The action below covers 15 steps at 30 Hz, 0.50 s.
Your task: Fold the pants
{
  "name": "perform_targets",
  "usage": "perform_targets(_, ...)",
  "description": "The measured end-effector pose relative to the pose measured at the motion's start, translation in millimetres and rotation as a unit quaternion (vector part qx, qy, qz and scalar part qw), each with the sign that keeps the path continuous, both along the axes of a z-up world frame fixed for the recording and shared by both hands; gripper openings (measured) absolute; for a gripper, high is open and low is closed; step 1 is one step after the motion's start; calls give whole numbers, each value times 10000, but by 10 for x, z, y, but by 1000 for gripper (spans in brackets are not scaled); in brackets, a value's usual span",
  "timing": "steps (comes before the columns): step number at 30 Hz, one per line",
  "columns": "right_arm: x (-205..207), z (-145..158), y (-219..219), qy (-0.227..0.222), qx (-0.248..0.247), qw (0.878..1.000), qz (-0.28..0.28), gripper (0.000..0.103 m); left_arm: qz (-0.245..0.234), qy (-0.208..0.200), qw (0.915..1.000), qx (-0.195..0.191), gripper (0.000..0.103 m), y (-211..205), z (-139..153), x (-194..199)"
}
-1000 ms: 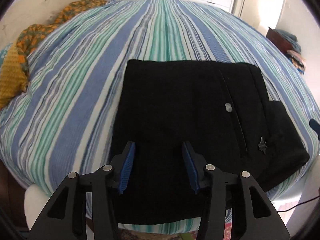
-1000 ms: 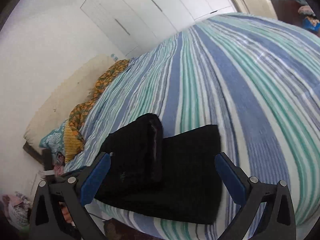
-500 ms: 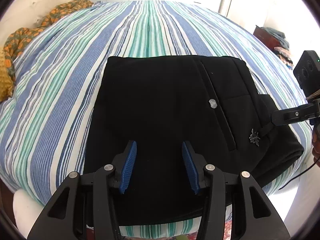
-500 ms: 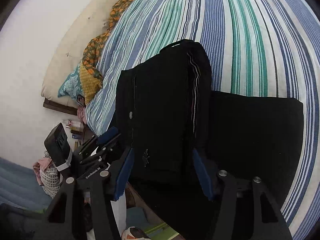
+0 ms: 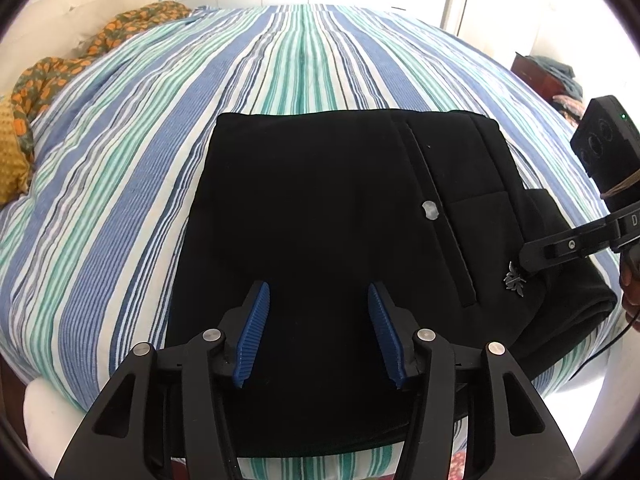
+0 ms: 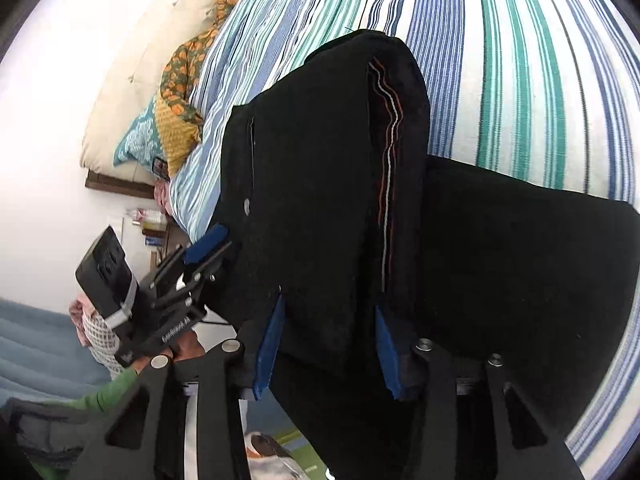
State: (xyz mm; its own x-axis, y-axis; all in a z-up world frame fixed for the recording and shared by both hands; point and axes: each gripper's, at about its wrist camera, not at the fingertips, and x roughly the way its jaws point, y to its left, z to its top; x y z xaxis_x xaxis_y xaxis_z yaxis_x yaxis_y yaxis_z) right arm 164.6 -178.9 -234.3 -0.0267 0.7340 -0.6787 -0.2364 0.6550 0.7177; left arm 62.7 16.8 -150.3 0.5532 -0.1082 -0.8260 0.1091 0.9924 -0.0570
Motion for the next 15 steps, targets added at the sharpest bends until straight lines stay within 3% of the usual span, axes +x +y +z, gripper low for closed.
perform_targets(1,-10,6,58,-87,-6,10000,15,35,20,28,10000,-27,53,19,17,6)
perform_targets(5,-94,213,114,-582,32,9983,-25,23,149,71,9992,-374,58,159,242,-1)
perform_targets(8,-190,527,-109,-908,399,9947,-257,21,268,-276,9976,-580,71,262,530,-83)
perform_targets(15,-605,1028,-598,-1336,748,9860,-660,19,168,-552,9952,-794,75,264,844,-195)
